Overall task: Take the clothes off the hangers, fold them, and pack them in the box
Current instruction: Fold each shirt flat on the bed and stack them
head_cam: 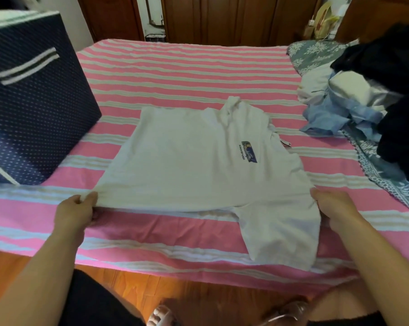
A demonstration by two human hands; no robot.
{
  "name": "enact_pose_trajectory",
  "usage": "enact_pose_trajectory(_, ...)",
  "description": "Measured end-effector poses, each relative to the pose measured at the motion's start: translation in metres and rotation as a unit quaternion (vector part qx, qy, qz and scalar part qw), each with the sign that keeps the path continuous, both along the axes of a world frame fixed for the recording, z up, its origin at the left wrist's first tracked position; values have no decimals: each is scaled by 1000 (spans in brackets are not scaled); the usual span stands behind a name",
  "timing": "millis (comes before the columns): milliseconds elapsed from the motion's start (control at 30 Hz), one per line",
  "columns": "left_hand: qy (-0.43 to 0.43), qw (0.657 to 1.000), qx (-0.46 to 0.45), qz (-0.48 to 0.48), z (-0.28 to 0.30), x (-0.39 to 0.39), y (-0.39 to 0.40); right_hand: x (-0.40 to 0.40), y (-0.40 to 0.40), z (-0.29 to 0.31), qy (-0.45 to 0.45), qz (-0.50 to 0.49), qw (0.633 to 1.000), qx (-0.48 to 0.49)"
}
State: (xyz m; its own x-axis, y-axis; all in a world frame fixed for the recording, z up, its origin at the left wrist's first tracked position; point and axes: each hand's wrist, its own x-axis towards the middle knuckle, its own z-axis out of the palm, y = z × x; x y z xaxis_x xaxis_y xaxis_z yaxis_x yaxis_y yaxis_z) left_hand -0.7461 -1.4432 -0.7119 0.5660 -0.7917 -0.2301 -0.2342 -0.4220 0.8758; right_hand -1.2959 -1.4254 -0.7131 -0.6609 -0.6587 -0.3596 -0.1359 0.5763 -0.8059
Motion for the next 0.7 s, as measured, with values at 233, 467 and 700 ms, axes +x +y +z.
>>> enact_pose_trajectory(233, -89, 995, 52, 3, -3, 6, 1, -11, 14, 14, 247, 71, 964, 69)
enact_pose_trajectory(467, -332, 918, 201, -78, 11, -5, -8, 32, -24, 44, 448, 194, 858, 163)
enact_pose_trajectory(700, -338, 917, 98, -187, 36, -12, -139, 130, -183, 70, 431, 438, 788, 28)
